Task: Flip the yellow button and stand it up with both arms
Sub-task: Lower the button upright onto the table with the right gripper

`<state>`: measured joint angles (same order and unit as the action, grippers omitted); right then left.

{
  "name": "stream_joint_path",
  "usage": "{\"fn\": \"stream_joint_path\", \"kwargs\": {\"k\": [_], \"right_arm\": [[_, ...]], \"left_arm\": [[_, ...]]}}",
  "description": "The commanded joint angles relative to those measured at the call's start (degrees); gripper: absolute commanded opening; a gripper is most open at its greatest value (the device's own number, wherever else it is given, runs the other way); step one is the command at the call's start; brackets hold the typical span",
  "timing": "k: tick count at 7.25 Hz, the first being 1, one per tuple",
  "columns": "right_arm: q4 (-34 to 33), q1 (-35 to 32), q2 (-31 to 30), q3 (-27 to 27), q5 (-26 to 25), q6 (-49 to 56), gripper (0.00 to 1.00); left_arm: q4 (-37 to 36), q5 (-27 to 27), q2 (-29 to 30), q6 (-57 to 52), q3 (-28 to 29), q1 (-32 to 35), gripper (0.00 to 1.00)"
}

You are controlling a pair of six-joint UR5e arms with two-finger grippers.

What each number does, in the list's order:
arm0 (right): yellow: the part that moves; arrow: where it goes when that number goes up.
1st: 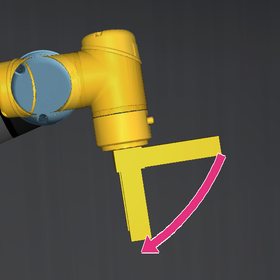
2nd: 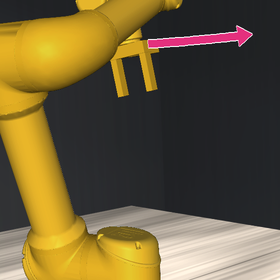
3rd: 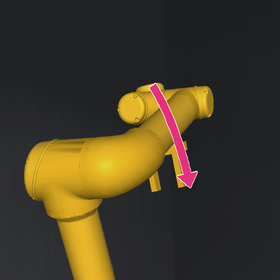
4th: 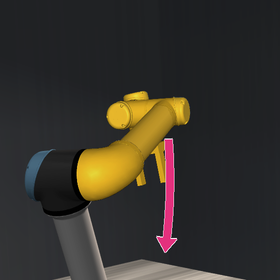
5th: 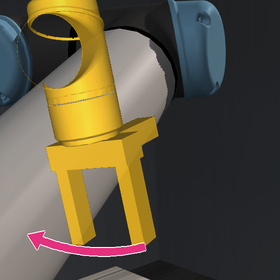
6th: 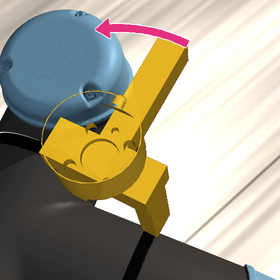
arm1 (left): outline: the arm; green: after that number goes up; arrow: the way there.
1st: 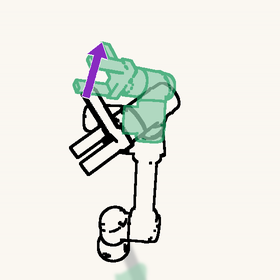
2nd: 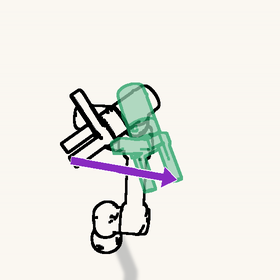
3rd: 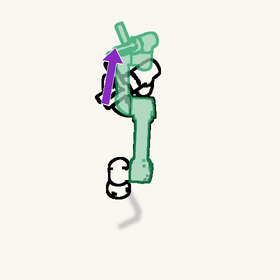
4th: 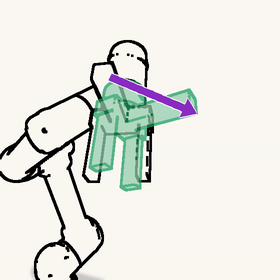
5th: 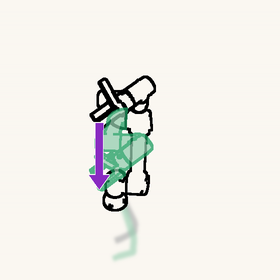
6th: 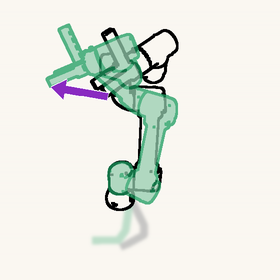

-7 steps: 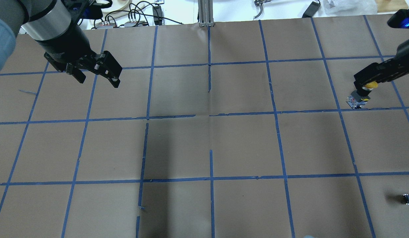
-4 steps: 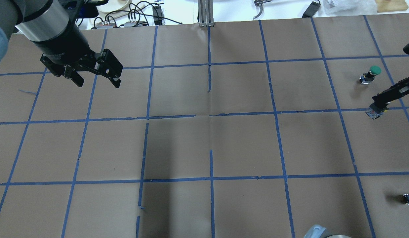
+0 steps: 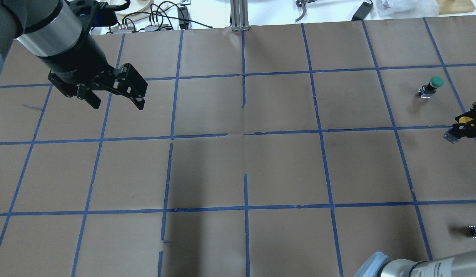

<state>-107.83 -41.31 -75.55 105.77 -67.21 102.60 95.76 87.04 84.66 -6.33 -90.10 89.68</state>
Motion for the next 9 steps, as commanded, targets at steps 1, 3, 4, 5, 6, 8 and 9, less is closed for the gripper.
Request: {"fn": "stream_joint_path", "kwargs": {"k": [1,3,4,5,6,8,9], "right_arm": [[-0.28,1.23,2.78,0.05,2.60,10.20,0.08],[-0.19,3.85,4.88,0.05,2.43,17.28,0.09],[-0.19,3.95,5.15,0.22,2.43,17.37,0.10],[-0.10,3.96,5.24,0.31,2.08,17.46,0.11],[0.07,3.96,5.24,0.40,1.99,17.46,0.16],[0.69,3.96,5.24,0.40,1.64,18.07,0.26],[0.78,3.96,5.24,0.40,1.21,18.07,0.29]], "left_arm": [[0.30,0.50,-0.98,-0.26,-0.16,0.06,1.00],[-0.13,0.15,-0.98,0.61,-0.16,0.06,1.00],[-0.57,-0.11,-0.81,1.31,0.01,0.06,1.00],[-1.10,0.32,-0.72,0.97,0.36,-0.12,1.00],[-2.41,0.24,-0.72,1.49,0.02,-0.21,1.00],[-3.99,0.41,0.15,4.73,-0.33,-0.47,1.00],[-3.83,0.59,0.25,6.40,-0.51,-0.47,1.00]]}}
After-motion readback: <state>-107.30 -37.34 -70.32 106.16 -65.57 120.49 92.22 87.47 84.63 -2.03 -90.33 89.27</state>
